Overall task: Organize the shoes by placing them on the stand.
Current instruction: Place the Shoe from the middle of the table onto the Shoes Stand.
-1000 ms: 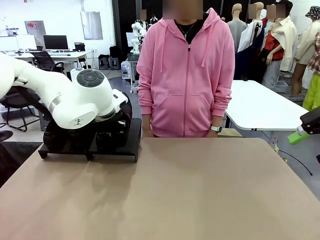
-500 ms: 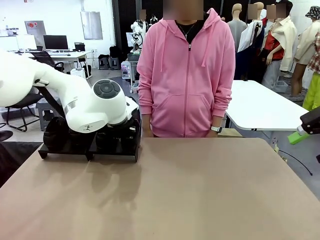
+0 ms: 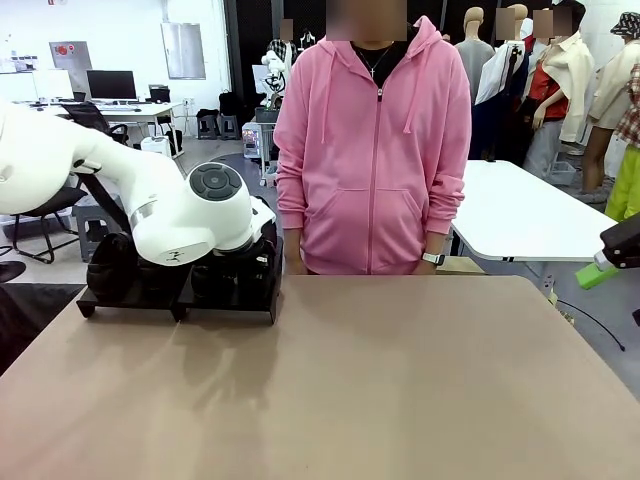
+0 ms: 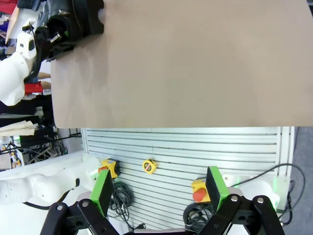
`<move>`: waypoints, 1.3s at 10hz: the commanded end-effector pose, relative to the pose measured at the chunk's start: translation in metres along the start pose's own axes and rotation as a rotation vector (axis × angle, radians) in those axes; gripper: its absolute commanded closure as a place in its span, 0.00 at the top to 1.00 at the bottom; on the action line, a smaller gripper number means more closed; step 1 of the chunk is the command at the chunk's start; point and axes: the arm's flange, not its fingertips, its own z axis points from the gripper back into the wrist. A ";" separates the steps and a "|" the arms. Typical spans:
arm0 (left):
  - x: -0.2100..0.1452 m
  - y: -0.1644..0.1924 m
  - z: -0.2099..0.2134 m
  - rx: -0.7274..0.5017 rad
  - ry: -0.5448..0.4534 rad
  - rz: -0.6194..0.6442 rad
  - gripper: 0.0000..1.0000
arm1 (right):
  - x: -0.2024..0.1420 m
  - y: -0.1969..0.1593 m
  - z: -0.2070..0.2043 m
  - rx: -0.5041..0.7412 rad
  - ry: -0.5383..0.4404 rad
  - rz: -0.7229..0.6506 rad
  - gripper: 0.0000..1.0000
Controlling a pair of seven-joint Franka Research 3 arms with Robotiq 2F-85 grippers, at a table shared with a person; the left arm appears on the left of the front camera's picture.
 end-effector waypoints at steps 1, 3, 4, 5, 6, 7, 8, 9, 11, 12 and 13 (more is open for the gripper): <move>0.002 -0.005 -0.005 0.021 -0.054 0.027 0.97 | 0.001 0.001 0.003 0.029 0.003 0.022 1.00; 0.002 -0.005 -0.003 0.028 -0.077 0.040 1.00 | 0.001 0.001 0.003 0.029 0.003 0.022 1.00; 0.001 -0.005 -0.002 0.026 -0.081 0.039 1.00 | 0.001 0.001 0.003 0.029 0.003 0.022 1.00; -0.001 -0.005 -0.001 0.019 -0.078 0.034 1.00 | 0.001 0.001 0.003 0.029 0.003 0.022 1.00; -0.002 -0.006 0.002 0.012 -0.074 0.032 1.00 | 0.001 0.001 0.003 0.029 0.003 0.022 1.00; -0.004 -0.007 0.008 0.003 -0.068 0.024 1.00 | 0.001 0.001 0.003 0.029 0.003 0.022 1.00; -0.006 -0.007 0.020 -0.014 -0.057 0.023 1.00 | 0.001 0.001 0.003 0.029 0.003 0.022 1.00; -0.010 -0.006 0.041 -0.048 -0.063 0.010 1.00 | 0.001 0.001 0.003 0.029 0.003 0.022 1.00; -0.022 -0.002 0.101 -0.108 -0.071 -0.006 1.00 | 0.001 0.001 0.003 0.029 0.003 0.022 1.00; -0.033 0.002 0.130 -0.124 -0.046 0.011 1.00 | 0.001 0.001 0.003 0.029 0.003 0.022 1.00; -0.046 0.008 0.159 -0.155 -0.006 0.029 1.00 | 0.001 0.001 0.003 0.029 0.003 0.022 1.00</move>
